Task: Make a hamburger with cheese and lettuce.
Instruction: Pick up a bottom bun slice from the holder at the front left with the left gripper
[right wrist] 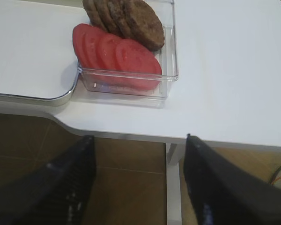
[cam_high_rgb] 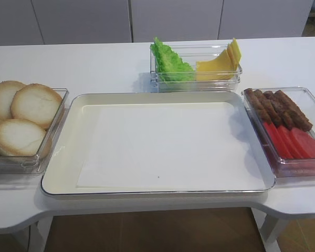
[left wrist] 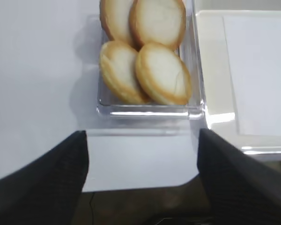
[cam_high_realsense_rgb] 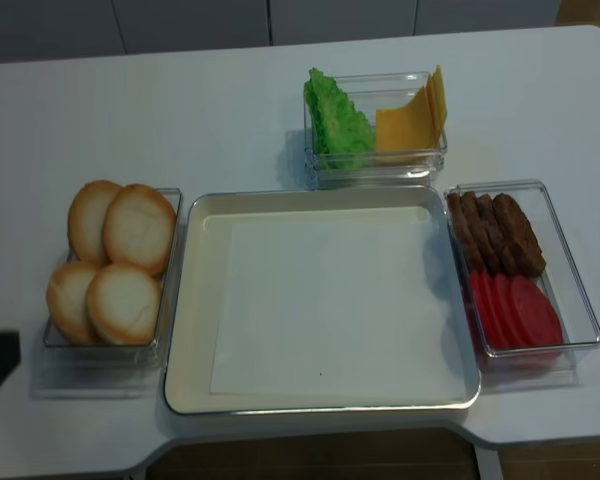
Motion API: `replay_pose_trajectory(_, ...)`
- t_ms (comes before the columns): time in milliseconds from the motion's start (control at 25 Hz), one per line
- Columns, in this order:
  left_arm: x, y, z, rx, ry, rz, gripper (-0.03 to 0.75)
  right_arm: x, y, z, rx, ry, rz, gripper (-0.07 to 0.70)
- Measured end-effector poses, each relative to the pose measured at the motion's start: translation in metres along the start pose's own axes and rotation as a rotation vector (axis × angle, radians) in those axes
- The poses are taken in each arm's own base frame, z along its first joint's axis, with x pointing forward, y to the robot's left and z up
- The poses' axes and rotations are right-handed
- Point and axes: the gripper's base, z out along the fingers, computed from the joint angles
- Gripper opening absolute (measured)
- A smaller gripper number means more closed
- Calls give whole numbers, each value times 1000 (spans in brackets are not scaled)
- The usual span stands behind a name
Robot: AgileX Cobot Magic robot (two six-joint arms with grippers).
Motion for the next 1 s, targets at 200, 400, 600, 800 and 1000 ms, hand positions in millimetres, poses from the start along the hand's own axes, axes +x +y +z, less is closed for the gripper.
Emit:
replay_pose_trajectory(200,-46,-3,30,-36,60,-7,529,0,0,0,0,0,0,452)
replay_pose_trajectory(400,-94,-6,61,-44,121,-44,529,0,0,0,0,0,0,452)
replay_pose_trajectory(600,-121,1,102,0,233,-90,529,0,0,0,0,0,0,452)
replay_pose_trajectory(800,-119,12,141,-1,349,-84,529,0,0,0,0,0,0,452)
replay_pose_trajectory(1000,-124,17,158,-13,309,-81,529,0,0,0,0,0,0,452)
